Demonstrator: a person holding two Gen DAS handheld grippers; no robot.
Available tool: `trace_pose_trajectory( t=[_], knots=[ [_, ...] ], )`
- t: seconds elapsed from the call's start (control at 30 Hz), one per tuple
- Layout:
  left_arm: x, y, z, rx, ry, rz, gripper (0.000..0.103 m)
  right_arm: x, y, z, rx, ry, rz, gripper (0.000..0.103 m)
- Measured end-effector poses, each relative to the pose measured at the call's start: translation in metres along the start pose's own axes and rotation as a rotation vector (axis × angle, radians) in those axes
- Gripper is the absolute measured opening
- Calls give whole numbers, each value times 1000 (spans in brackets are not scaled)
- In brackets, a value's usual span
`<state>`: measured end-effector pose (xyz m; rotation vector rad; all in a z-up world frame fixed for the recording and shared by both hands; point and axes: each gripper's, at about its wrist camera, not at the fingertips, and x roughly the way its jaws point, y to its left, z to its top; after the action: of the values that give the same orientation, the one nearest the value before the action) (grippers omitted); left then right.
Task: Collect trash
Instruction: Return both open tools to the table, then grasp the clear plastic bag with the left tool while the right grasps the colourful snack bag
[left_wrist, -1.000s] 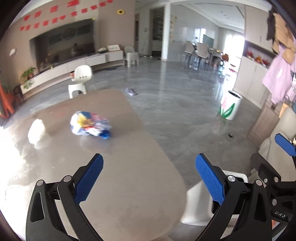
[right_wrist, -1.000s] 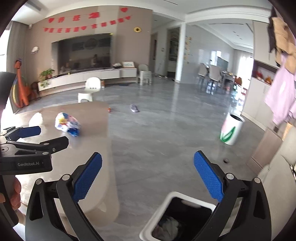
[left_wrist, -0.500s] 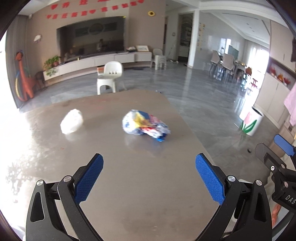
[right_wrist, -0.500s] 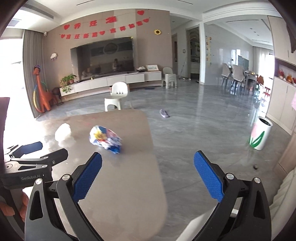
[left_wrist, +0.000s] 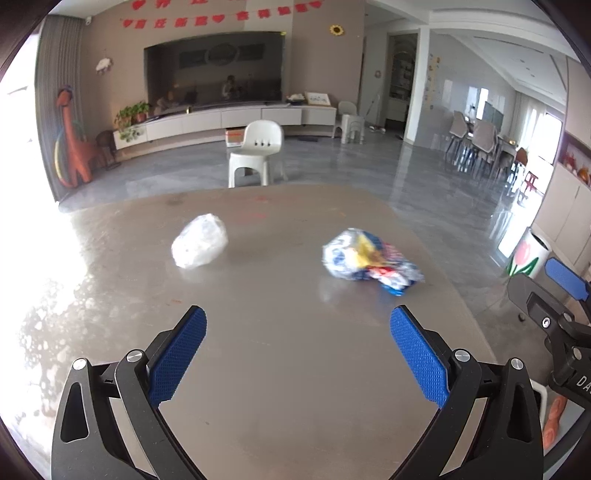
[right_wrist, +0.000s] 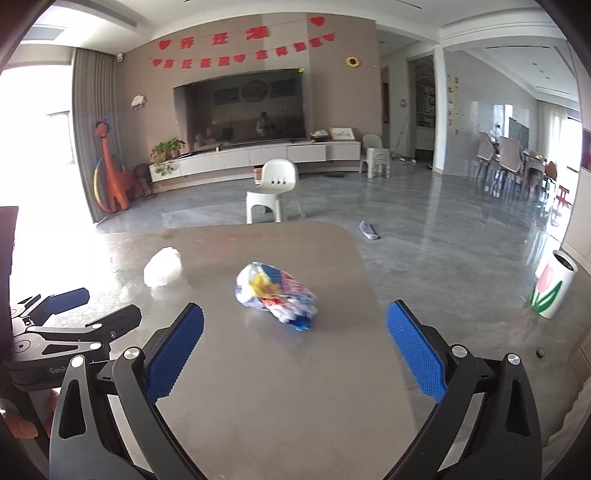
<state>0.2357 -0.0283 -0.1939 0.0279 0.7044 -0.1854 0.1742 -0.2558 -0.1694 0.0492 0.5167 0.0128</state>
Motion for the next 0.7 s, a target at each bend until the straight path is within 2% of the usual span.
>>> trace_pose_trajectory(
  t=[0.23, 0.47, 0.7],
  knots=[
    [38, 44, 5, -15, 17, 46, 98, 51, 38, 8, -20, 25, 45, 99],
    [87, 84, 26, -22, 21, 91, 98, 108, 71, 21, -31, 27, 70, 99],
    [139, 108, 43, -5, 24, 103, 98, 141, 80, 25, -39, 41, 72, 99]
  ],
)
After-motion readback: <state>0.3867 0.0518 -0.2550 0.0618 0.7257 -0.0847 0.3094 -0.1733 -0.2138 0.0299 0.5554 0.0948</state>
